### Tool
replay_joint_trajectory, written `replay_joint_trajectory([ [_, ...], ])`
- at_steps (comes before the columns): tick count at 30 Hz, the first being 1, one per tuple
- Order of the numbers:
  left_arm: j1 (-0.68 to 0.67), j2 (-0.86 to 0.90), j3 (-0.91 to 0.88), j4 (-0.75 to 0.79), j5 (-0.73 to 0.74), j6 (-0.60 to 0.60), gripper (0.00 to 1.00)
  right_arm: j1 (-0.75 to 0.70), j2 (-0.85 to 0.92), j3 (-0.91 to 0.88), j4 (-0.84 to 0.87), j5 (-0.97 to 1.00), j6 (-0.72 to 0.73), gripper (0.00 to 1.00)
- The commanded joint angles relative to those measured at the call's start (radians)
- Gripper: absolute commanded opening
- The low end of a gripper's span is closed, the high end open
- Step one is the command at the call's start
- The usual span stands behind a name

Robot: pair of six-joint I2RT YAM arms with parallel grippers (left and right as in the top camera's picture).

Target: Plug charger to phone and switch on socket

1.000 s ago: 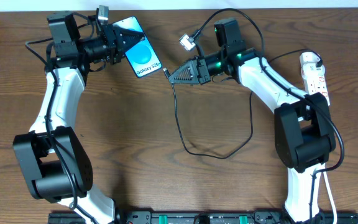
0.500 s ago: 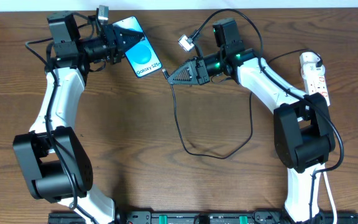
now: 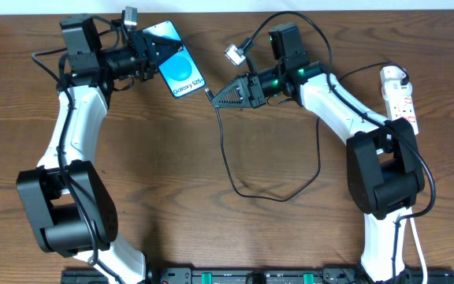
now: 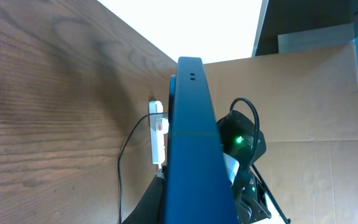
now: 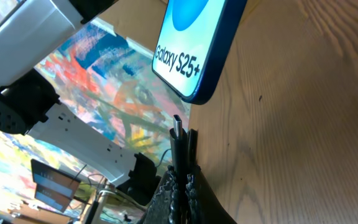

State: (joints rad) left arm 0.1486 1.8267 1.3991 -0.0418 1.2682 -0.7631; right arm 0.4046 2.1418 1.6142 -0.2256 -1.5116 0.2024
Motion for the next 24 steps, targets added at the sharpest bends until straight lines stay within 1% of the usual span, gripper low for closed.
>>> replay_joint_trajectory([
  [1,-0.002,-0.023,0.012,0.014,0.002,-0.010,0.07,0.014,-0.017,0.001,0.002,-0.029,0.007,0.01],
  [4,-0.003,-0.023,0.012,0.036,0.002,-0.014,0.07,0.016,-0.017,0.001,0.002,-0.029,0.007,0.01],
  [10,-0.004,-0.023,0.012,0.101,0.003,-0.080,0.08,0.016,-0.017,0.001,0.002,-0.029,0.007,0.01],
  [16,-0.022,-0.023,0.012,0.122,0.002,-0.081,0.07,0.023,-0.017,0.001,0.006,-0.029,0.006,0.01],
  [20,-0.042,-0.023,0.012,0.169,0.002,-0.082,0.07,0.027,-0.017,0.001,0.009,-0.029,0.007,0.01],
  [24,-0.043,-0.023,0.012,0.172,0.002,-0.082,0.08,0.026,-0.017,0.001,0.010,-0.029,0.007,0.01],
])
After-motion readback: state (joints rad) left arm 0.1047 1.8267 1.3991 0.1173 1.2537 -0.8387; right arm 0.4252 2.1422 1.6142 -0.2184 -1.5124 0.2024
